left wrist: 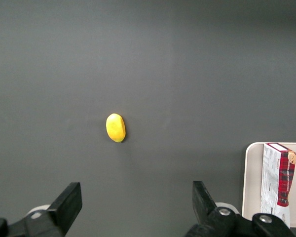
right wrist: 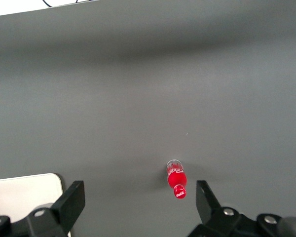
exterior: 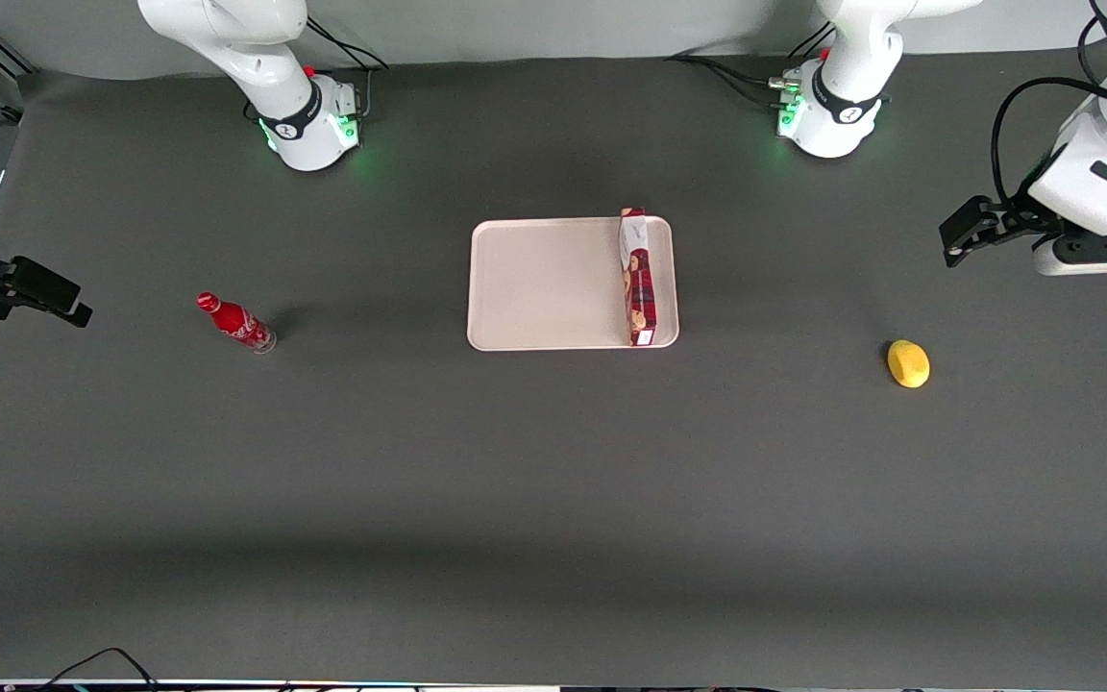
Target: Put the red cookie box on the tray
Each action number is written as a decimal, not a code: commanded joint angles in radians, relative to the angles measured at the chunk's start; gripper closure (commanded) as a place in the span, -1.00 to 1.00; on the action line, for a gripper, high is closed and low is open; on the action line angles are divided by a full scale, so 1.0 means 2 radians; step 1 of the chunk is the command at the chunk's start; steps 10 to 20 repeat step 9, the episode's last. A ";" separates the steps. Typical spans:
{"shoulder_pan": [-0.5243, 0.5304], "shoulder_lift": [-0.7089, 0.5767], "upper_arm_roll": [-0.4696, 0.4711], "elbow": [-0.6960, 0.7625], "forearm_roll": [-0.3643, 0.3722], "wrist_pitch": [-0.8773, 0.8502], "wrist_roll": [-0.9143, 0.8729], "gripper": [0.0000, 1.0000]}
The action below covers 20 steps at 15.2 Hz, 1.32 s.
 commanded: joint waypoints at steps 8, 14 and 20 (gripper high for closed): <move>-0.007 0.093 0.007 0.094 0.007 -0.003 -0.001 -1.00; -0.007 0.093 0.009 0.093 0.008 -0.002 0.006 -1.00; -0.007 0.093 0.009 0.093 0.008 -0.002 0.006 -1.00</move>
